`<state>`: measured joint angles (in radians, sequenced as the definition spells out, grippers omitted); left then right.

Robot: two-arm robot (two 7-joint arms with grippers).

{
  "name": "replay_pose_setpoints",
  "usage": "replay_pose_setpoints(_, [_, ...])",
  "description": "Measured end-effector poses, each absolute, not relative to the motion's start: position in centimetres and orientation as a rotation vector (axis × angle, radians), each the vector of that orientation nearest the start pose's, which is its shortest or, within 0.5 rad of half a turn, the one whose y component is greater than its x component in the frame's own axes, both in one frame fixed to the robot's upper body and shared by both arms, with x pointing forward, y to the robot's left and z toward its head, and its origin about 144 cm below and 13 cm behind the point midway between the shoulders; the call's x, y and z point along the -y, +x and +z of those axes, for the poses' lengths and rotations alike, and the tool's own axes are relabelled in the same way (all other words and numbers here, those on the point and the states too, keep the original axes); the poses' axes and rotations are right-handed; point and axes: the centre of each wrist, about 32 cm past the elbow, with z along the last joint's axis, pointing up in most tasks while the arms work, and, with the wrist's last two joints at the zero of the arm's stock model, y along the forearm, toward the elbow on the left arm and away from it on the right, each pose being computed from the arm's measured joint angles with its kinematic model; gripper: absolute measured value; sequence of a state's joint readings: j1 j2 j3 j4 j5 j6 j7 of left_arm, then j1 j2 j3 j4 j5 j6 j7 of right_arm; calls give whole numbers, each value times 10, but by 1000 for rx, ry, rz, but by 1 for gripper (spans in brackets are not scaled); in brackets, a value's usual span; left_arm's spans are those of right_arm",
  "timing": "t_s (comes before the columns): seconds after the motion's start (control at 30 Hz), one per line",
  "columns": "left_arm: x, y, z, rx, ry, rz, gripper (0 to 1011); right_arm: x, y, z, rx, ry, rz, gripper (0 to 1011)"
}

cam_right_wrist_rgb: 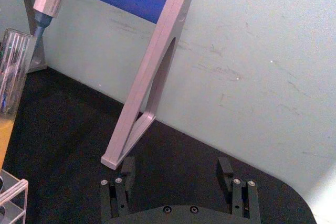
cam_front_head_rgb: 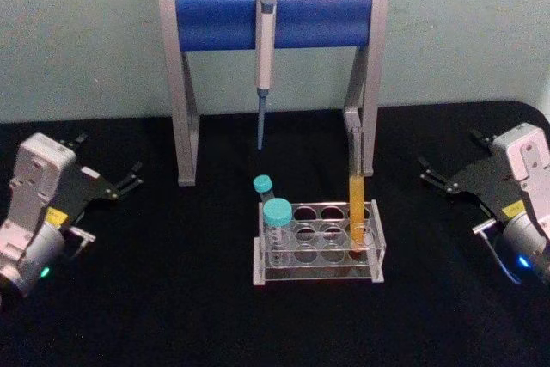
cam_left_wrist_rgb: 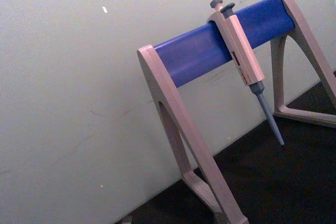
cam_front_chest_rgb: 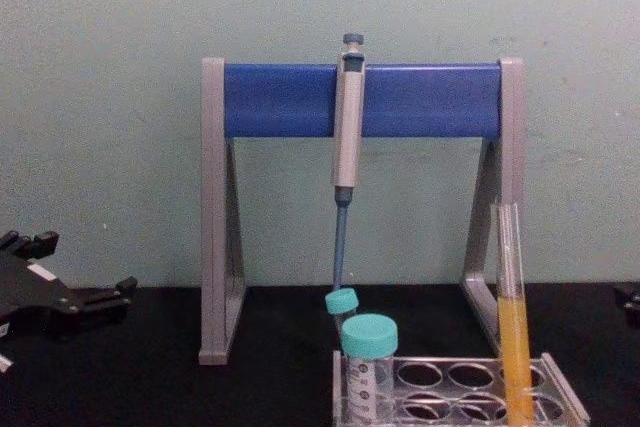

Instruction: Pick up the test tube from the test tube rack, shake it, then place it back into the test tube rack.

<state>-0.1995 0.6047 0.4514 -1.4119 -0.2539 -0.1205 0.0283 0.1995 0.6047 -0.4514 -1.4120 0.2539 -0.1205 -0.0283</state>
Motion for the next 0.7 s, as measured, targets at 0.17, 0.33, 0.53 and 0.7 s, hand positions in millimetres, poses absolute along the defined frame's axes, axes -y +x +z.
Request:
replay_pose_setpoints(0.17, [-310,489,1140,285,304,1248,1002,310,489,1140,285,-305,-1248,1000])
replay_pose_setpoints(0.33, [-310,489,1140,285,305,1248,1001,310,489,1140,285,-304,-1248,1000])
replay_pose_setpoints(0.53, [-310,489,1140,285,305,1248,1001,310,489,1140,285,-304,-1248,1000])
replay_pose_setpoints(0.7, [-310,489,1140,285,304,1248,1001,310,489,1140,285,-304,-1248,1000])
